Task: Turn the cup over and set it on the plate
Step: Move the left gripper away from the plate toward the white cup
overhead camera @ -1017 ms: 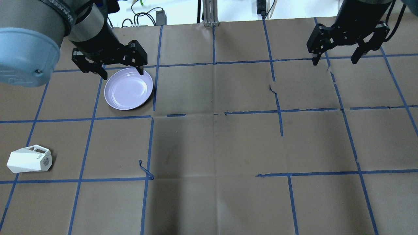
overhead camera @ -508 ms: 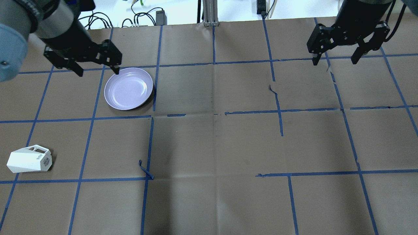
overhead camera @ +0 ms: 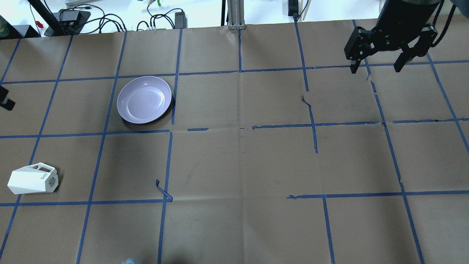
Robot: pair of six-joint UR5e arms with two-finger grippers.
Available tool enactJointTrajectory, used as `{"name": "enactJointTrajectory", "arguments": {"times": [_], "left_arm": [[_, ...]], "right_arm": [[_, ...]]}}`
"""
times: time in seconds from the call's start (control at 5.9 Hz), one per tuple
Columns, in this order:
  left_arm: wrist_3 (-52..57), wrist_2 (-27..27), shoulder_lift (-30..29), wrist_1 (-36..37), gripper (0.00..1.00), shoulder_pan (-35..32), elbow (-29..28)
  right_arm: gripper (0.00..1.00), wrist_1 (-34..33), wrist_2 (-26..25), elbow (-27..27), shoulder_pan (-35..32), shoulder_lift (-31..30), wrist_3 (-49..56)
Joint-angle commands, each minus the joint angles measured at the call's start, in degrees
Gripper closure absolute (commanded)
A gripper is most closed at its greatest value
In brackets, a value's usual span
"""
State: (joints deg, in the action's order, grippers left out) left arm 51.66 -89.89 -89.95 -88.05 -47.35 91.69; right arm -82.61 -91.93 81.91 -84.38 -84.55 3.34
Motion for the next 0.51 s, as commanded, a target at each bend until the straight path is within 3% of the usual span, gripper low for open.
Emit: {"name": "enactJointTrajectory", "arguments": {"times": [0.0,0.34], "left_arm": [[21.64,0.41,-5.29,0.77,0.01,17.74,-0.81],[24.18,0.59,-6.81,0.08,0.01,19.92,-0.73]], "right_arm": [[0.0,0.0,0.0,0.0,0.01,0.0,0.0],[0.0,0.0,0.0,0.0,0.01,0.0,0.0]]}}
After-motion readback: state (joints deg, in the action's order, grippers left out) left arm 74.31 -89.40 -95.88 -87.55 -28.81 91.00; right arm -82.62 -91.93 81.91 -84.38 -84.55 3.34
